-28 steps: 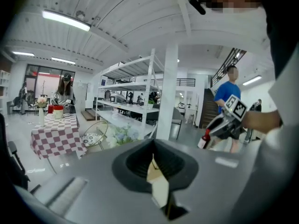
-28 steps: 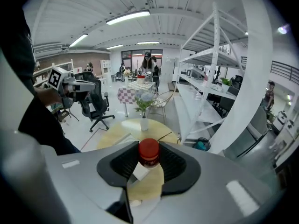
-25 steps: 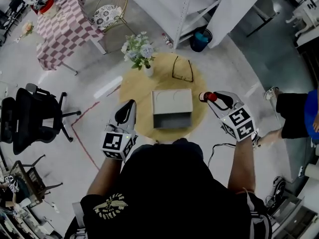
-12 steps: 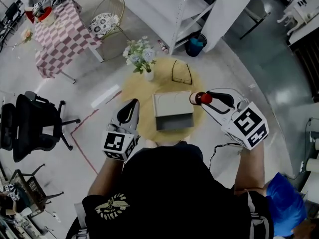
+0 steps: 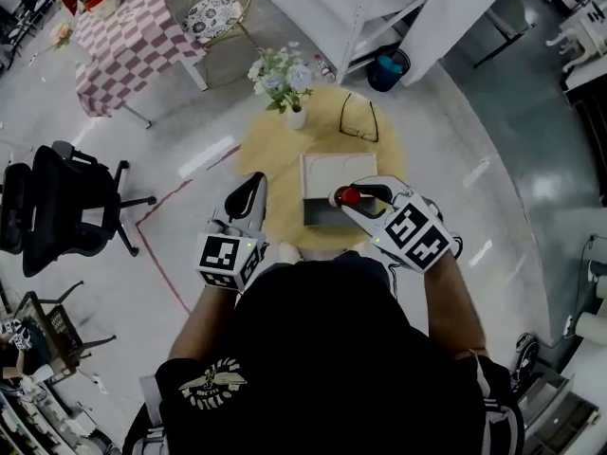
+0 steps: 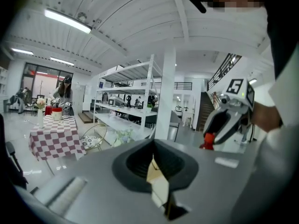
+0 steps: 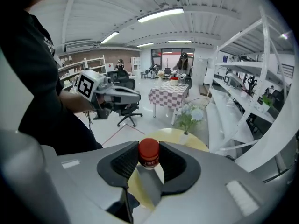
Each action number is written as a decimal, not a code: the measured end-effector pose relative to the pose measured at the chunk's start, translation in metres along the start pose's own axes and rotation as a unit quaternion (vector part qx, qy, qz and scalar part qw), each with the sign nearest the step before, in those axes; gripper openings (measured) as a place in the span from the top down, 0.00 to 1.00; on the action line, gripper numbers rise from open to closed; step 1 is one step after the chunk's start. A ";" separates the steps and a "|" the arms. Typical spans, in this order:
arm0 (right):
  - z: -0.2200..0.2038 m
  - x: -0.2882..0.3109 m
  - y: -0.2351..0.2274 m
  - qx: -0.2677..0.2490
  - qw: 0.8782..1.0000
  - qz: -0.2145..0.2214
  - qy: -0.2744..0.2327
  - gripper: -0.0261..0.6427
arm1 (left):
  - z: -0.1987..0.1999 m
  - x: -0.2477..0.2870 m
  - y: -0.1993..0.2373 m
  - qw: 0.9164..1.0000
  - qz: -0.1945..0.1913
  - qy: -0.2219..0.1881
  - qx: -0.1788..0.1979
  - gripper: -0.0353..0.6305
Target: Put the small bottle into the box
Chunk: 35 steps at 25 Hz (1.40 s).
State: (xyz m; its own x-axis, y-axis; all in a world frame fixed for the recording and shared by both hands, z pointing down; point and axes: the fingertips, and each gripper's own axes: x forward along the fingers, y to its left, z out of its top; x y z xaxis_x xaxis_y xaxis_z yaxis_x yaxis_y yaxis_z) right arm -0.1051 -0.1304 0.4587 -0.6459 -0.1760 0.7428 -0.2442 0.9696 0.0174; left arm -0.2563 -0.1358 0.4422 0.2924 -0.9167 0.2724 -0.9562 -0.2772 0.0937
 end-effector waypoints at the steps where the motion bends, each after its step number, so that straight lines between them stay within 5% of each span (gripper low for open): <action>1: -0.012 0.016 0.003 0.005 1.000 0.005 0.007 0.75 | -0.001 -0.001 0.000 1.000 0.002 0.001 0.000 0.95; 17: -0.208 0.179 -0.005 0.026 0.997 -0.042 0.066 0.75 | -0.022 -0.004 -0.001 0.998 0.040 0.043 0.009 0.95; 26: -0.226 0.190 -0.010 0.013 0.999 -0.021 0.034 0.72 | -0.029 0.013 -0.026 0.996 0.061 0.066 0.016 0.95; 31: -0.168 0.102 -0.044 0.044 0.995 -0.039 -0.084 0.68 | -0.012 0.034 -0.052 0.996 0.069 0.048 0.016 0.95; 32: -0.146 0.070 -0.060 0.063 0.988 -0.057 -0.133 0.70 | -0.003 0.038 -0.059 0.997 0.069 0.036 0.016 0.95; 35: -0.076 -0.034 -0.109 0.092 0.948 -0.127 -0.277 0.95 | 0.025 0.047 -0.078 0.997 0.069 -0.010 0.015 0.95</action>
State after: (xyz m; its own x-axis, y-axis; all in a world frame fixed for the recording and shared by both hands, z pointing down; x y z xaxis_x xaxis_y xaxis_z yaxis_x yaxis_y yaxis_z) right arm -0.0012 -0.2174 0.4828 -0.8180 -0.5113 0.2637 -0.5316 0.8470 -0.0067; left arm -0.1680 -0.1647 0.4239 0.1581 -0.9522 0.2613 -0.9873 -0.1565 0.0270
